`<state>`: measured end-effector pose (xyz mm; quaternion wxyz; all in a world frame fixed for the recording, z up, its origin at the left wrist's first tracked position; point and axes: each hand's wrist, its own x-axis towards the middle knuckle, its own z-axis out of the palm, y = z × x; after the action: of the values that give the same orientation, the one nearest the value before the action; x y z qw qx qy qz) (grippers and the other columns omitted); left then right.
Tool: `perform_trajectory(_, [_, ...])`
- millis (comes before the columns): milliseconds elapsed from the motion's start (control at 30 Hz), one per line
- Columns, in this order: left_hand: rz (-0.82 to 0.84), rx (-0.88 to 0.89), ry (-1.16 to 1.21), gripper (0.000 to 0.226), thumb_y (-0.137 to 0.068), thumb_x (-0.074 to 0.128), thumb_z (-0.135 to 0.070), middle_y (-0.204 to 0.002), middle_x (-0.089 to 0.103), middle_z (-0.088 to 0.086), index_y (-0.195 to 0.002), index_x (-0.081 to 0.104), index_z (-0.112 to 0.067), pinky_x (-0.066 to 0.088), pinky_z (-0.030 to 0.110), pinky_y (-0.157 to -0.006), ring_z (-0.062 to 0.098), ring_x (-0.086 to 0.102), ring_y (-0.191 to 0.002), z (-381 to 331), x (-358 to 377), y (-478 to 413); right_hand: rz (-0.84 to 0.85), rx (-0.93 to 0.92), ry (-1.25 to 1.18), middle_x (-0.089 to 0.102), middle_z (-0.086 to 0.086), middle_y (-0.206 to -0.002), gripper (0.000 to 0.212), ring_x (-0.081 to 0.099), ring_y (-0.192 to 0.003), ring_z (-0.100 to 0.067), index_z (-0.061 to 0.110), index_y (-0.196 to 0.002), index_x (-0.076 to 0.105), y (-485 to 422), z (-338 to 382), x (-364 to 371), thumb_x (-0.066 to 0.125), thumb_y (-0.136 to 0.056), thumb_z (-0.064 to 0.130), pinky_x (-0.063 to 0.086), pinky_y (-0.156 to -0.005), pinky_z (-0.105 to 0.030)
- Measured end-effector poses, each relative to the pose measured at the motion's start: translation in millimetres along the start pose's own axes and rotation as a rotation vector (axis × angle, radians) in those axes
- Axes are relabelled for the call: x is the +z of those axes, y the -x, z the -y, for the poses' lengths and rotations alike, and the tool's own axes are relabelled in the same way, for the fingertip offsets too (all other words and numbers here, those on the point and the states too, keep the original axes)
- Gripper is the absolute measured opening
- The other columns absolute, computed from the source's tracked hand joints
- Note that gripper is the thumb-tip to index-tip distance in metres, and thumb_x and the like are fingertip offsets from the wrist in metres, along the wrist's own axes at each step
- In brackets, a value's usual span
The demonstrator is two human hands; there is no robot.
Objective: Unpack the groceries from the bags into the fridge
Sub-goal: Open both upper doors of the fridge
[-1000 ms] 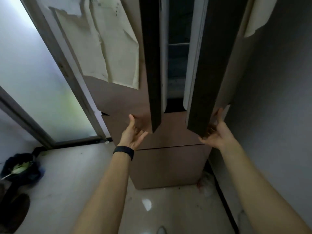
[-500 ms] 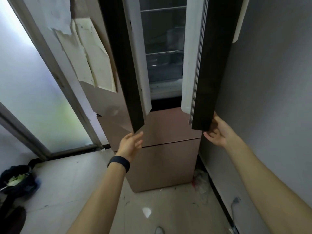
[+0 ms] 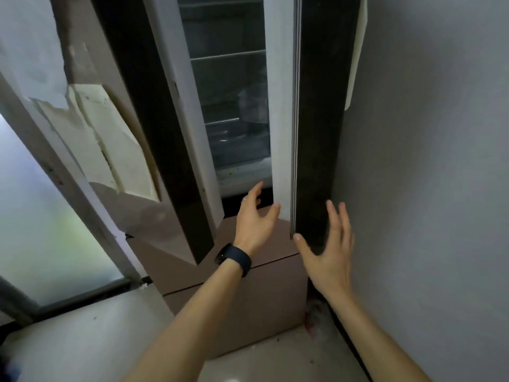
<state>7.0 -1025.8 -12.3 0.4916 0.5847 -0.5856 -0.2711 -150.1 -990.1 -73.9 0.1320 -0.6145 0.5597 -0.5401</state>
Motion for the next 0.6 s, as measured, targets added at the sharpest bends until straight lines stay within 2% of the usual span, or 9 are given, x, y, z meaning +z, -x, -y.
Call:
perform_trajectory(100, [0.037, 0.085, 0.018, 0.066, -0.095, 0.063, -0.032, -0.151, 0.041, -0.005, -0.153, 0.029, -0.032, 0.039, 0.03, -0.106, 0.01, 0.042, -0.134, -5.6, 9.7, -30.1, -0.104, -0.179, 0.177, -0.007, -0.008, -0.167, 0.101, 0.008, -0.152, -0.031, 0.026, -0.159, 0.012, -22.6, 9.2, 21.1, 0.078, -0.083, 0.036, 0.021, -0.117, -0.048])
perform_trajectory(167, [0.077, 0.141, 0.093, 0.061, -0.095, 0.064, -0.029, -0.141, 0.049, -0.012, -0.148, 0.034, -0.036, 0.044, 0.02, -0.1, -0.002, 0.049, -0.124, -6.8, 13.7, -41.9, -0.145, -0.238, 0.275, -0.01, -0.015, -0.166, 0.105, 0.005, -0.153, -0.034, 0.022, -0.16, 0.006, -36.1, 7.8, 33.8, 0.077, -0.083, 0.036, 0.026, -0.118, -0.056])
perform_trajectory(233, [0.084, 0.159, 0.166, 0.056, -0.094, 0.065, -0.025, -0.126, 0.054, -0.02, -0.14, 0.037, -0.04, 0.049, 0.011, -0.091, -0.015, 0.054, -0.108, -4.3, 15.1, -48.0, -0.166, -0.271, 0.341, -0.014, -0.014, -0.166, 0.107, 0.002, -0.154, -0.034, 0.021, -0.16, -0.001, -46.8, -0.6, 44.0, 0.073, -0.085, 0.039, 0.028, -0.116, -0.059])
perform_trajectory(300, [0.062, 0.167, 0.213, 0.053, -0.092, 0.068, -0.023, -0.117, 0.06, -0.022, -0.136, 0.043, -0.042, 0.051, 0.012, -0.089, -0.014, 0.058, -0.104, 2.1, 16.2, -52.5, -0.177, -0.315, 0.353, -0.016, -0.011, -0.166, 0.104, 0.0, -0.154, -0.034, 0.023, -0.16, -0.005, -54.4, -13.5, 48.9, 0.068, -0.088, 0.04, 0.025, -0.119, -0.055])
perform_trajectory(367, [0.037, 0.185, 0.244, 0.053, -0.091, 0.07, -0.022, -0.117, 0.064, -0.019, -0.135, 0.047, -0.042, 0.05, 0.011, -0.087, -0.01, 0.06, -0.106, 5.5, 19.4, -53.8, -0.175, -0.342, 0.324, -0.017, -0.01, -0.166, 0.101, 0.0, -0.154, -0.034, 0.023, -0.16, -0.005, -57.2, -23.6, 49.3, 0.067, -0.09, 0.04, 0.014, -0.124, -0.043])
perform_trajectory(433, [0.018, 0.187, 0.264, 0.055, -0.09, 0.072, -0.022, -0.117, 0.066, -0.017, -0.139, 0.049, -0.034, 0.048, 0.008, -0.088, -0.01, 0.06, -0.107, 6.0, 25.5, -53.2, -0.179, -0.349, 0.305, -0.017, -0.009, -0.166, 0.097, 0.001, -0.154, -0.034, 0.022, -0.159, -0.003, -57.6, -29.7, 45.3, 0.064, -0.092, 0.039, 0.007, -0.125, -0.036])
perform_trajectory(533, [0.017, 0.201, 0.297, 0.057, -0.088, 0.073, -0.021, -0.115, 0.066, -0.016, -0.141, 0.052, -0.025, 0.047, 0.005, -0.086, -0.014, 0.059, -0.105, 1.3, 37.2, -47.7, -0.186, -0.343, 0.297, -0.017, -0.008, -0.166, 0.097, 0.002, -0.154, -0.036, 0.024, -0.159, -0.005, -58.2, -38.9, 35.2, 0.065, -0.093, 0.036, 0.011, -0.125, -0.038])
perform_trajectory(600, [0.011, 0.232, 0.3, 0.055, -0.088, 0.074, -0.018, -0.113, 0.063, -0.023, -0.139, 0.053, -0.024, 0.044, 0.002, -0.083, -0.019, 0.057, -0.102, -3.0, 48.8, -43.6, -0.175, -0.342, 0.301, -0.017, -0.008, -0.166, 0.101, 0.002, -0.153, -0.037, 0.025, -0.159, -0.005, -61.5, -48.2, 23.8, 0.07, -0.092, 0.032, 0.016, -0.123, -0.044])
